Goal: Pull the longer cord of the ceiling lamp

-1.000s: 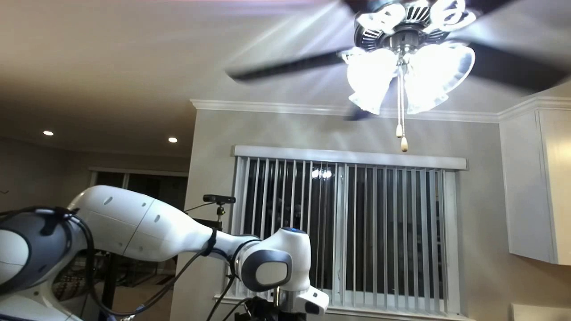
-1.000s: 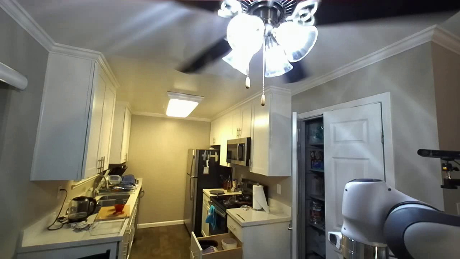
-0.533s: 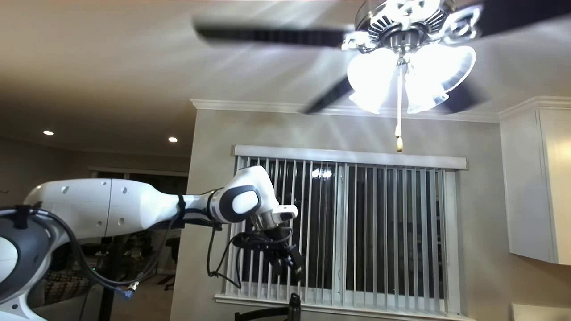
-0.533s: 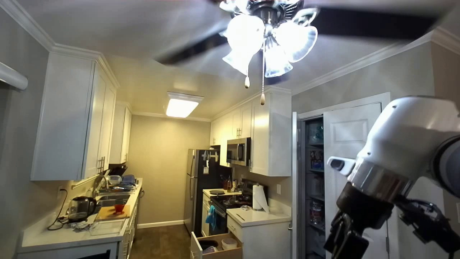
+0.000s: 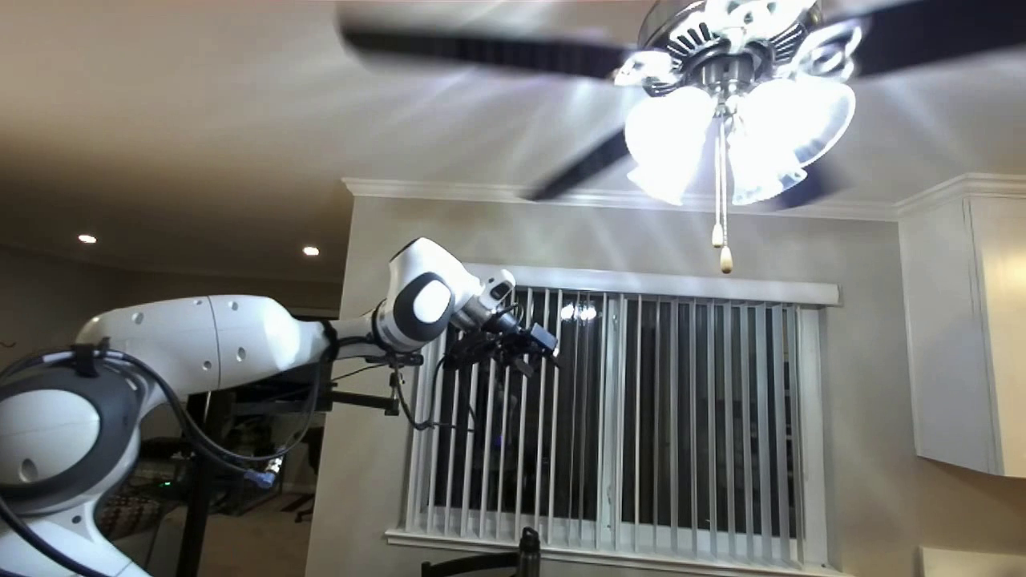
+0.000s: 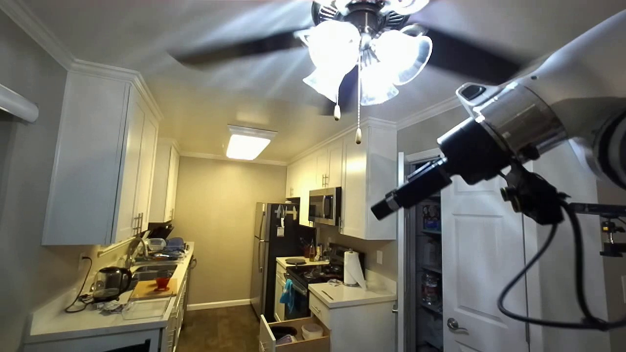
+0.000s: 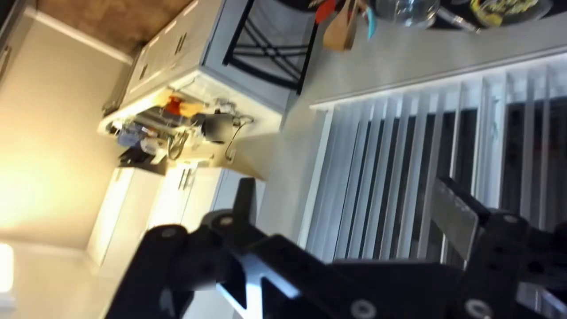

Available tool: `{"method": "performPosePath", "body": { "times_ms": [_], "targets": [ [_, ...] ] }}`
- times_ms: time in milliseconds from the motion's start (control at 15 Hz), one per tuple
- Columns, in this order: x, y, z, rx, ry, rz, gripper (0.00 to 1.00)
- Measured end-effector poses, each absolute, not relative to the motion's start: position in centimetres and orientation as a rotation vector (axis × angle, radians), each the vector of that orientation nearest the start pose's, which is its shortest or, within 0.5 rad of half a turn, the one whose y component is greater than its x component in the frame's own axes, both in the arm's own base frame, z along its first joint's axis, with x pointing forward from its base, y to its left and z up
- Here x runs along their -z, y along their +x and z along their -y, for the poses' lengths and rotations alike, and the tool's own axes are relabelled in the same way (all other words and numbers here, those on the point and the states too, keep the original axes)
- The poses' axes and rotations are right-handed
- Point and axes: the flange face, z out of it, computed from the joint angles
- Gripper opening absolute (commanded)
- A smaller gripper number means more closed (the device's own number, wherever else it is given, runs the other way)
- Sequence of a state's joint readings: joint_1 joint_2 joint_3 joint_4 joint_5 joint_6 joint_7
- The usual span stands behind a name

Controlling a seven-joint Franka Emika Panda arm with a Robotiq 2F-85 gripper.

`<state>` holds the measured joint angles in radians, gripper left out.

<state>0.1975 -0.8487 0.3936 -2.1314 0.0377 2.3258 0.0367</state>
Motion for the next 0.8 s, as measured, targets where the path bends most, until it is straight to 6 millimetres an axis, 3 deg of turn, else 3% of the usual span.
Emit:
{"method": "performPosePath", "body": {
  "times_ms": [200,400,600,800],
  "targets": [
    [-82.3,25.5,-25.9,1.787,-2.507,0.693,1.00],
    [-85.4,28.3,-24.0,2.004,-2.431,0.570,1.00],
    [-87.0,30.4,-21.9,2.105,-2.425,0.468,1.00],
    [-87.0,30.8,-21.7,2.100,-2.428,0.463,1.00]
  ]
}}
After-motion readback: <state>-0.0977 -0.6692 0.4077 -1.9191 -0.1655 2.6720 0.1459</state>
